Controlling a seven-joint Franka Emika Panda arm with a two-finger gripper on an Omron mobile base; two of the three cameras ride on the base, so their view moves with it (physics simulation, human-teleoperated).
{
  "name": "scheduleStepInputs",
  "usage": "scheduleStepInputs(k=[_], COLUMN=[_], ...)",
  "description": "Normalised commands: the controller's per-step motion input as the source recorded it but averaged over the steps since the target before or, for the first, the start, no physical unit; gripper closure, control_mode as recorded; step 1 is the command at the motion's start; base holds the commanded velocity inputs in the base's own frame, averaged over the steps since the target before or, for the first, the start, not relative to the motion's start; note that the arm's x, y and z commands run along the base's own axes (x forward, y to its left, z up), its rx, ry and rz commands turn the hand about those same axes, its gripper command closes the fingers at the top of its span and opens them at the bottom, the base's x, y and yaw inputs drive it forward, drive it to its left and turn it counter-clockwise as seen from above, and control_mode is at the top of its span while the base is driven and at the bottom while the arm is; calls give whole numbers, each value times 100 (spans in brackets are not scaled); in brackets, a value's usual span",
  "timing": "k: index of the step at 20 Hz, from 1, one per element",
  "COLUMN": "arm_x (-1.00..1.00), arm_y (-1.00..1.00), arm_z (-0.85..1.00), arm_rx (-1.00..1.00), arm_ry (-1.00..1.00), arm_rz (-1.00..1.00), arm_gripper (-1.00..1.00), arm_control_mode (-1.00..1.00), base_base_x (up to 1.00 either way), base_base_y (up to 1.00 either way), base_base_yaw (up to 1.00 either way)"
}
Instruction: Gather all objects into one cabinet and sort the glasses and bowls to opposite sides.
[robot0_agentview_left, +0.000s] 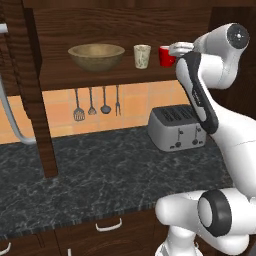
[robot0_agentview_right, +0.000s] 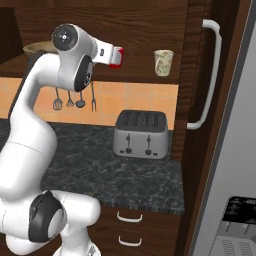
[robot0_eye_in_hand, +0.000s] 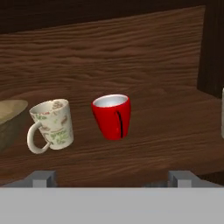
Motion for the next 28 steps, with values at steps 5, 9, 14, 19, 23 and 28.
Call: scheduleStepInputs(k=[5,9,14,19,23,28], arm_x=[12,17,35,47,48,54], arm_y=[5,0,0,0,0,0], arm_z=[0,0,-9,-16,-26,-10], arm_rx=[2,-3,-3,0,0,0], arm_ry=[5,9,7,0,0,0], arm_rz=[3,0,3,4,4,2], arm_gripper=[-100,-100,-100,-100,-100,-100], arm_control_mode=[-100,-100,-100,-100,-100,-100], base_base_x=[0,0,0,0,0,0], base_base_y=[0,0,0,0,0,0], base_base_yaw=[0,0,0,0,0,0])
